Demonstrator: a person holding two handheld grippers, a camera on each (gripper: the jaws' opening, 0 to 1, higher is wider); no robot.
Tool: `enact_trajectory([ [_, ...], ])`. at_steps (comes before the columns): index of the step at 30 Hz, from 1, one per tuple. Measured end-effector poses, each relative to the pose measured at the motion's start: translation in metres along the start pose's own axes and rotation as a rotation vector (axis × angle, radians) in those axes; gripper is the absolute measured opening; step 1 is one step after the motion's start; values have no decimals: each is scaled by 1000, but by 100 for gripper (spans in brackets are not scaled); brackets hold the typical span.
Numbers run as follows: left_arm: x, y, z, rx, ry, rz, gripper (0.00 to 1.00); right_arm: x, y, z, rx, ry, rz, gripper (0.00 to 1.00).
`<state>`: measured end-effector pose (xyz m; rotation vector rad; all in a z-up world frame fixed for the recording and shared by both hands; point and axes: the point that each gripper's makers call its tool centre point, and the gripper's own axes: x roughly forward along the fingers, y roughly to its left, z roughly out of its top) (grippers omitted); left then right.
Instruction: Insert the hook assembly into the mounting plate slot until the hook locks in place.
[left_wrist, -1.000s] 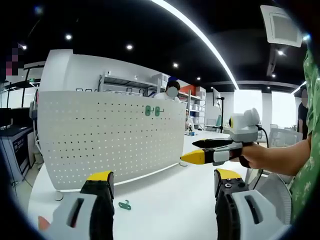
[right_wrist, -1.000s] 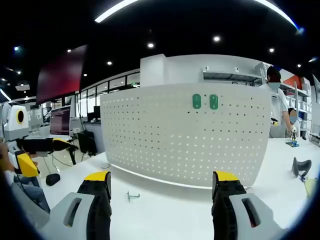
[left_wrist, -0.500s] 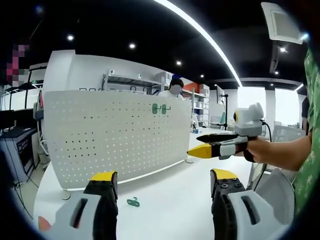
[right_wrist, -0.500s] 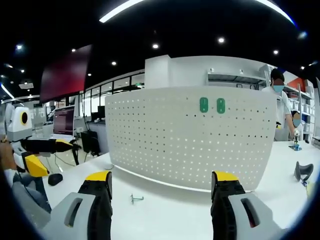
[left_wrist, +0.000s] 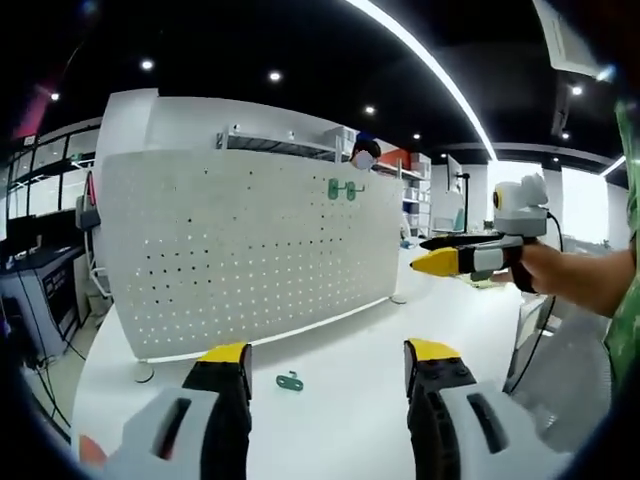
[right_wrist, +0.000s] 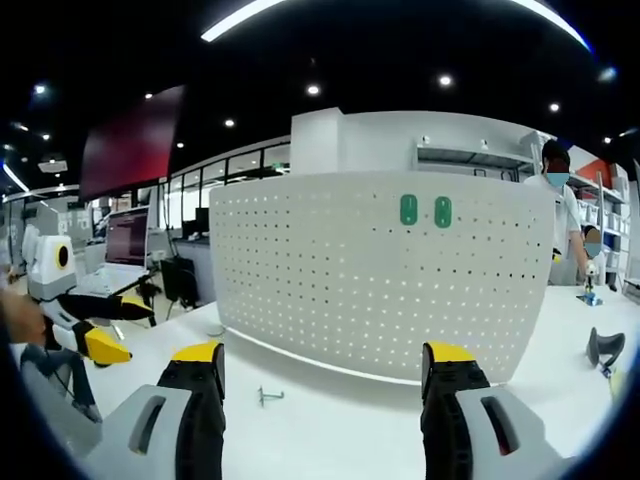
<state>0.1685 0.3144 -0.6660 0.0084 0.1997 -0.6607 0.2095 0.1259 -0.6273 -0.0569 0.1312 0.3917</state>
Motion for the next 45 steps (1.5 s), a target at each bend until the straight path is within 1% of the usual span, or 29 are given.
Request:
enact_trajectory([
  [5,4,13,-16,0,40,18,56,0,0,-2,1,3,0,81],
  [11,9,27,-31,6,81,39,52,0,0,-3,0,8,-2,81],
  [16,14,43,-49,5,129,59,47,1,-1,-4,0,9,-4,81],
  [25,24,65,-76,3,201,85,41,3,-1,-9,1,20,-5,80],
  [28,27,71,-85,-16,225,88,39,4,0,-12,5,26,-1,80],
  [31,30,76,-94,-15,247,95,38,5,0,-15,3,32,0,80],
  [40,40,89,-109,-28,283,107,36,7,-3,-22,9,49,-3,80],
  [45,44,94,-117,-27,308,107,35,8,-3,-22,9,50,-1,80],
])
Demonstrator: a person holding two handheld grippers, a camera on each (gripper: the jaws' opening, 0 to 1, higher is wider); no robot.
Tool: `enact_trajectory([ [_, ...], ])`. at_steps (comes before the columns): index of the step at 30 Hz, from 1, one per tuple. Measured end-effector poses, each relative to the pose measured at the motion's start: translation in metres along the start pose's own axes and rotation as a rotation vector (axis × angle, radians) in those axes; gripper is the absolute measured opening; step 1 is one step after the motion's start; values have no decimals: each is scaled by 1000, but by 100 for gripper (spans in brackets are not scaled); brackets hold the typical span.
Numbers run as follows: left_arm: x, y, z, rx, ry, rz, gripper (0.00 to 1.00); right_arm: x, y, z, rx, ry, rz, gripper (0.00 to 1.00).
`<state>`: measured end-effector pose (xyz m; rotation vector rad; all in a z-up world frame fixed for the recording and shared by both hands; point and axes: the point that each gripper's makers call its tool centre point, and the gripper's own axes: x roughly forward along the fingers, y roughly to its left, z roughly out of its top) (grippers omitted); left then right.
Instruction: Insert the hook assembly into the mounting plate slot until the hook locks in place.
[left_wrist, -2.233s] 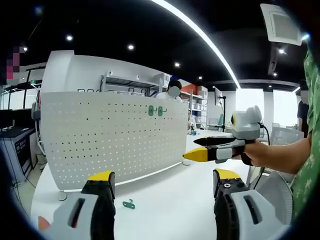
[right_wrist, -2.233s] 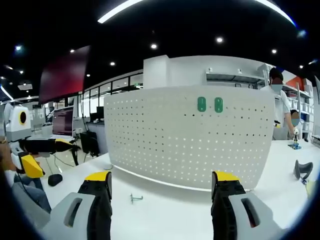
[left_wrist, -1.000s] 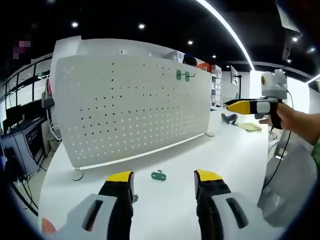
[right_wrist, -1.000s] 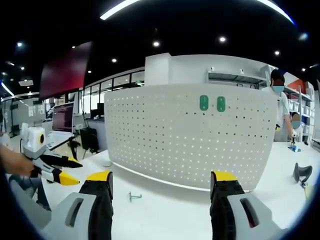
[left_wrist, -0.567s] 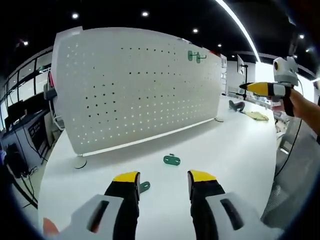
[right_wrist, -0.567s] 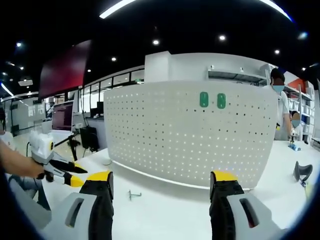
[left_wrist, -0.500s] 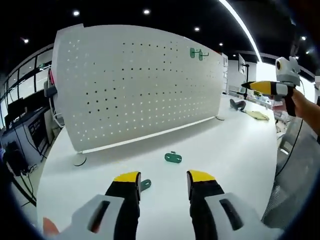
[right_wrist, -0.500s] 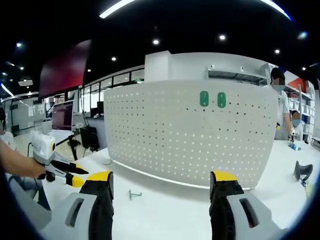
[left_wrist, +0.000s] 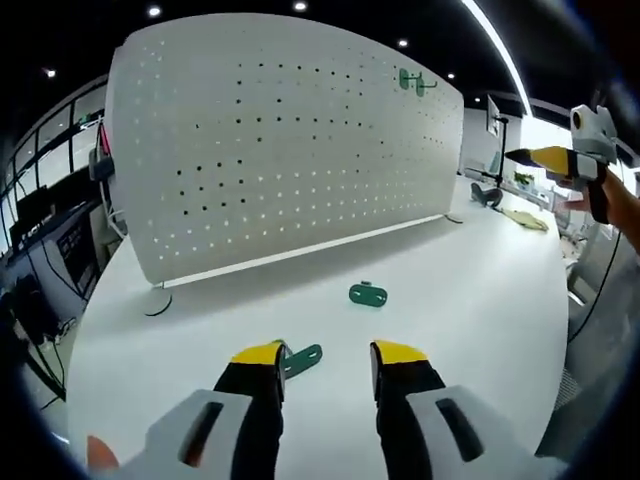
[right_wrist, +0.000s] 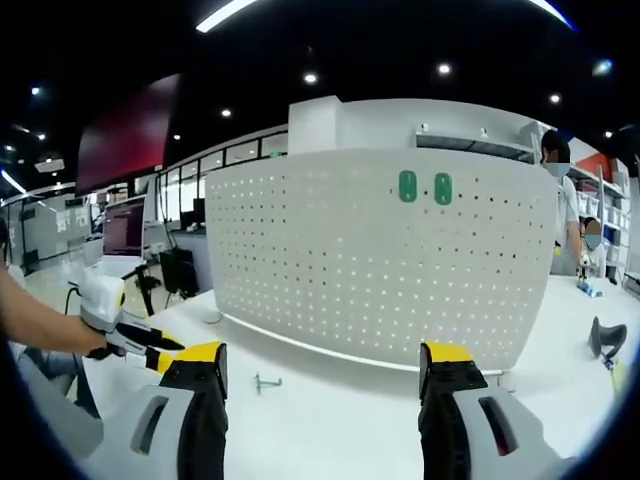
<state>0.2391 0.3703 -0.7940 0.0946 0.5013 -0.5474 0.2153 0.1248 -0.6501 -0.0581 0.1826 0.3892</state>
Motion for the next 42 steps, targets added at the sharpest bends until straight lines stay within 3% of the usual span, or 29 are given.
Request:
enact_trajectory([
  [13,15,12,-18,10,67,0,32,2,-3,0,-1,2,1,80],
  [29,28,17,-24,19,96,-15,29,-3,0,35,-18,-137,32,79],
  [42,31,21,-30,28,121,-21,22,-2,2,47,-29,-168,30,78],
])
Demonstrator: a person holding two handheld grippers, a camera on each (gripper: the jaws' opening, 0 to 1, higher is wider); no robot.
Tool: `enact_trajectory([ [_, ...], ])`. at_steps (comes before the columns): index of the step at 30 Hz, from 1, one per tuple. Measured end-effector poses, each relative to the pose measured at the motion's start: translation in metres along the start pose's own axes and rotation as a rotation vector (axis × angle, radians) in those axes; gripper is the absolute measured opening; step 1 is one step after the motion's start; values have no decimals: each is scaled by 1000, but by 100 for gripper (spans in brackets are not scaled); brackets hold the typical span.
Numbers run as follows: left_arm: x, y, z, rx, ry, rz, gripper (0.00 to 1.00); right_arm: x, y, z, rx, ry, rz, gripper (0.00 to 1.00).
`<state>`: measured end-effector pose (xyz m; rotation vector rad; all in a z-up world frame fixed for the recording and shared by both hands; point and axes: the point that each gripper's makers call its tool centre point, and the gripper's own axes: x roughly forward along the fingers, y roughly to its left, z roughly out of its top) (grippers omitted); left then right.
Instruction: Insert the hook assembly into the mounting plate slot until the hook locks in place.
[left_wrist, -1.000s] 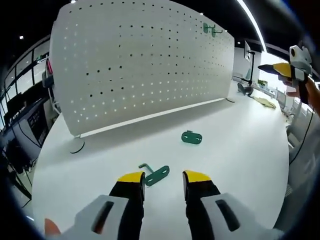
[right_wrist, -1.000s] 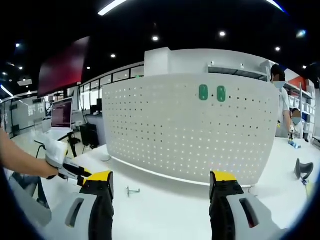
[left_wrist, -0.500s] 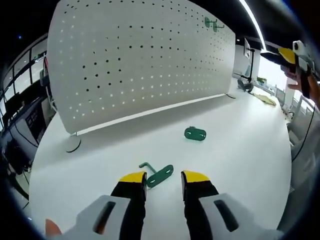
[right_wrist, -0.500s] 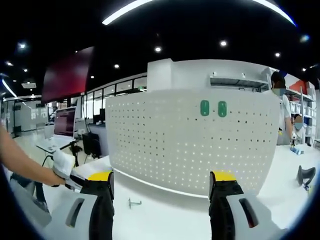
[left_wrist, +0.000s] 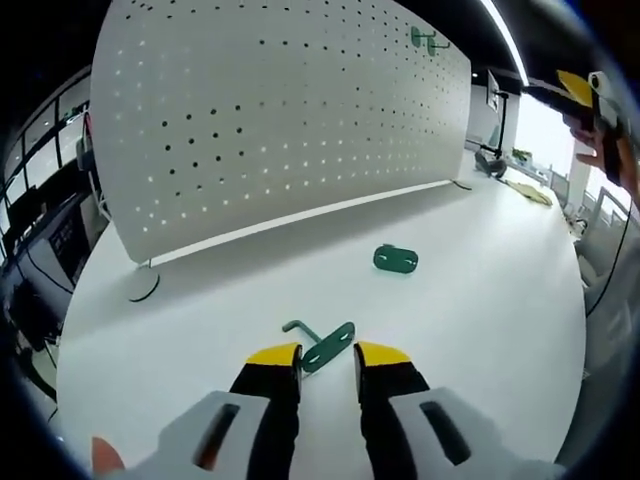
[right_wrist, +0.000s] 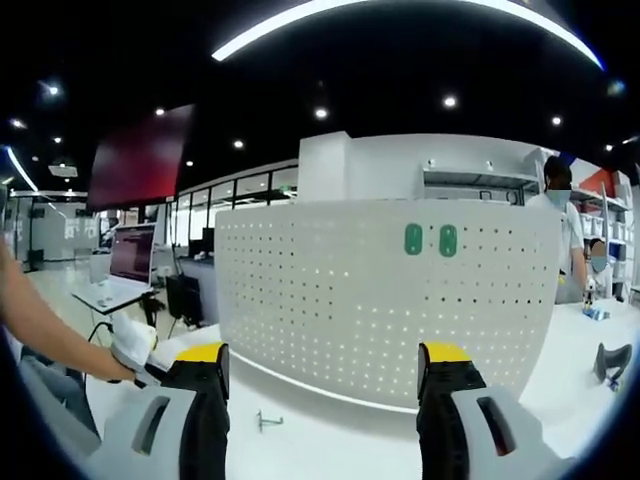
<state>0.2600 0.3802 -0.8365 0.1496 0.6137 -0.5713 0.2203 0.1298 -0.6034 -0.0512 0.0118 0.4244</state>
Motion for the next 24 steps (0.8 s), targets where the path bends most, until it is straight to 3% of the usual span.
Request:
enact_trajectory([
  [24,4,6,-8,56,33,18,9,0,1,1,-11,2,-1,77],
])
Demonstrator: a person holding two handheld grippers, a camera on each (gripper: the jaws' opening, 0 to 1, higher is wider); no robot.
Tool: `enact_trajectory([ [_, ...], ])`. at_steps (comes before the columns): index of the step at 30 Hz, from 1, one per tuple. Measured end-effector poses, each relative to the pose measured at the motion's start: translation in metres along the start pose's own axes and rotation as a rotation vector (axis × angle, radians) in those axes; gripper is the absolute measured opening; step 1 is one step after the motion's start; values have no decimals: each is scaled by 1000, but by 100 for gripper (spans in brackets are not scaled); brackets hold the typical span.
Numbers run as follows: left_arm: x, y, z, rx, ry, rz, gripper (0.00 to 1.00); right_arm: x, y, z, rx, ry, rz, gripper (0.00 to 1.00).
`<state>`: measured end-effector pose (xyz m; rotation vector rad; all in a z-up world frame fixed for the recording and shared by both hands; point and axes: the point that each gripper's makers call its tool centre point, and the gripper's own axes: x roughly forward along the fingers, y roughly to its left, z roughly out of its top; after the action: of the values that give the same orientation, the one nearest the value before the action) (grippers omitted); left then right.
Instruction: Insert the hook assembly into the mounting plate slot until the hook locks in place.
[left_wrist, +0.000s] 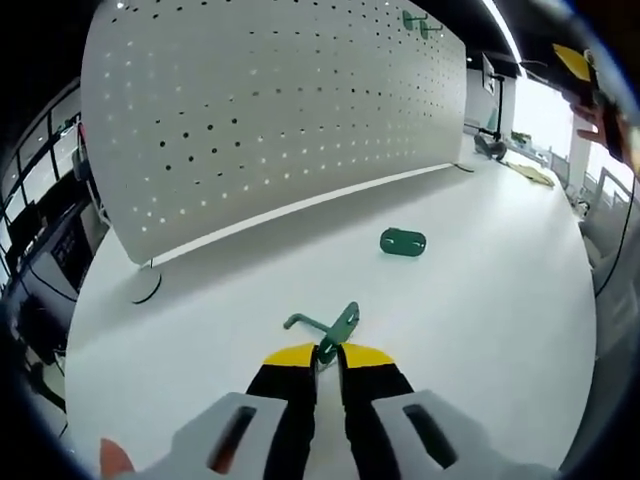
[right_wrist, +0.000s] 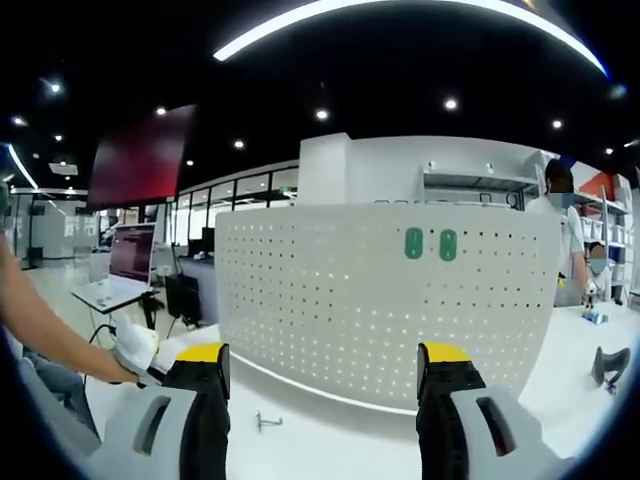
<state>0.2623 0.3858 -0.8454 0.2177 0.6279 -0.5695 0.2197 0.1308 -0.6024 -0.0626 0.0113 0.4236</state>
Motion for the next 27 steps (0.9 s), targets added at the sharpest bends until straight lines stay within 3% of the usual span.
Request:
enact_trajectory([
  [27,-7,-4,4,134,-16,9,4,0,7,1,-13,7,25,77],
])
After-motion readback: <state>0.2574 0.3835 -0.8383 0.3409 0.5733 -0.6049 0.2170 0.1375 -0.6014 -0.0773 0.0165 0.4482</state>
